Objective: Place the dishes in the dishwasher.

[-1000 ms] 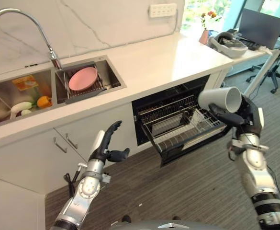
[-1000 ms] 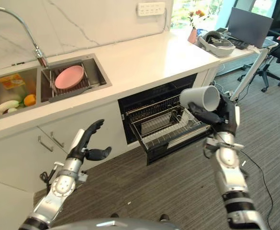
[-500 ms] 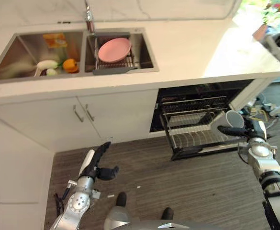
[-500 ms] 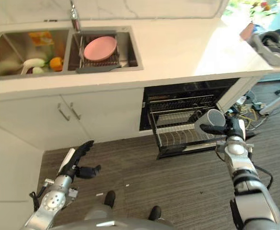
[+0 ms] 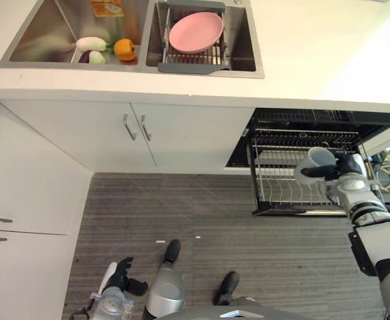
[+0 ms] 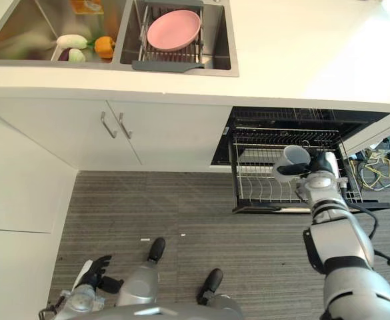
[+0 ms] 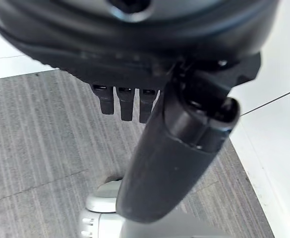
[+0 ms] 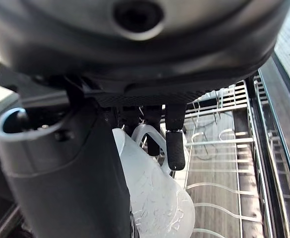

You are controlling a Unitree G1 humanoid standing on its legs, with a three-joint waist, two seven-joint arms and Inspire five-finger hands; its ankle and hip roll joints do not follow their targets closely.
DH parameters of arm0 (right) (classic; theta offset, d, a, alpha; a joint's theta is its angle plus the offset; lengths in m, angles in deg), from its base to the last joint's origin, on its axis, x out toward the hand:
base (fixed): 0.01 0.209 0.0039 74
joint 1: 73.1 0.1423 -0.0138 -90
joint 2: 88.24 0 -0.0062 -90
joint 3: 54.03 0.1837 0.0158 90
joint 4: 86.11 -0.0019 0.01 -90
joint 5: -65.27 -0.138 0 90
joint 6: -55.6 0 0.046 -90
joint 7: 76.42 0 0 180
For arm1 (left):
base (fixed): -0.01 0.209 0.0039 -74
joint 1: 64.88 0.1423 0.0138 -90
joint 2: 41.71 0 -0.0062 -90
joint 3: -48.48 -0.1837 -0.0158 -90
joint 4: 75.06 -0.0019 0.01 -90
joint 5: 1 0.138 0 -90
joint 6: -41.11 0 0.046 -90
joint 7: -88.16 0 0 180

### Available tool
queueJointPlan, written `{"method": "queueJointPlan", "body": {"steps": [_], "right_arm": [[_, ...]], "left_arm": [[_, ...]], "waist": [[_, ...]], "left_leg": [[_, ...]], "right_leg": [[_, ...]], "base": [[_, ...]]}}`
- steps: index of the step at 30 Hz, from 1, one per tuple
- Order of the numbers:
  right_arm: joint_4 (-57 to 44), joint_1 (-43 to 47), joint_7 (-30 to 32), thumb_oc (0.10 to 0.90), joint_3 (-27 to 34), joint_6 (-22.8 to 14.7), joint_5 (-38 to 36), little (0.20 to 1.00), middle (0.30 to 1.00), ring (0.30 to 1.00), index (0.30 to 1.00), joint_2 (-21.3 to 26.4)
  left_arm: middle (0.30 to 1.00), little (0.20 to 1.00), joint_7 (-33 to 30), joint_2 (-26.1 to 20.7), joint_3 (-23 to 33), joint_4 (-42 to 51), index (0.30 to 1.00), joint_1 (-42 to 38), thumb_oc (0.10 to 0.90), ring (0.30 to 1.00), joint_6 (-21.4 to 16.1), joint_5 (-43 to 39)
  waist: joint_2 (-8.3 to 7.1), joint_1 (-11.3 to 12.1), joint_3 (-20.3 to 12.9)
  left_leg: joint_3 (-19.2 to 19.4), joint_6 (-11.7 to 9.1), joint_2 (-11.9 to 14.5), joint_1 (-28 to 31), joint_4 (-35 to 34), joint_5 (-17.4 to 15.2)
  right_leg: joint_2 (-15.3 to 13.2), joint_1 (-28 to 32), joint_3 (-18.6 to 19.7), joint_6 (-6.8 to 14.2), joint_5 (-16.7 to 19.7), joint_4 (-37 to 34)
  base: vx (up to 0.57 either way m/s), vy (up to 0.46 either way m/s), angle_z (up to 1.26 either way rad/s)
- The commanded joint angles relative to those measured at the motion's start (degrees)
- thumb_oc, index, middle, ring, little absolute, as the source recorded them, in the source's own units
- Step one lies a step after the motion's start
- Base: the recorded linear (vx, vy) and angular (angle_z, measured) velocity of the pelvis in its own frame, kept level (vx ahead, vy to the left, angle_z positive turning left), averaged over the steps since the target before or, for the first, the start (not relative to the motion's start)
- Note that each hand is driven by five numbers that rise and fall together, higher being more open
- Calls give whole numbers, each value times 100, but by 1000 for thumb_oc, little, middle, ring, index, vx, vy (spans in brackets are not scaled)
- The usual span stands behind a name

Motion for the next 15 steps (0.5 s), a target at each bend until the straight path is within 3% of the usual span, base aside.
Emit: {"method": "queueJointPlan", "body": {"steps": [1, 5, 9, 15], "right_arm": [[-296, 273, 157, 400, -175, -285, 104, 300, 300, 300, 300, 247], [-332, 186, 104, 400, -178, -300, 81, 300, 300, 300, 300, 40], [-328, -41, 14, 400, -159, -279, 27, 300, 300, 300, 300, -464], [-236, 77, 81, 409, -208, -244, 156, 314, 314, 314, 314, -571]], "left_arm": [[900, 900, -315, -217, -103, -129, 900, -324, 800, 900, -161, -224], [900, 900, -332, -206, -57, -264, 900, -373, 800, 900, -154, -268], [900, 900, -357, -223, -30, -546, 900, -464, 800, 900, -102, -244], [900, 900, -364, -253, -110, -675, 900, -530, 800, 900, -65, -131]], "waist": [[-301, 100, -125], [-323, 130, -108], [-388, 200, -93], [-404, 226, -86]], "left_leg": [[455, -215, 265, -26, 119, -190], [430, -218, 255, -36, 117, -191], [394, -208, 239, -57, 120, -203], [397, -205, 224, -53, 118, -207]], "right_leg": [[-189, 278, 166, 287, -541, 90], [-188, 276, 147, 282, -547, 90], [-198, 307, 108, 273, -571, 90], [-207, 315, 102, 274, -575, 90]], "base": [[11, -6, 6], [10, -4, 5], [5, -6, 6], [2, 1, 2]]}}
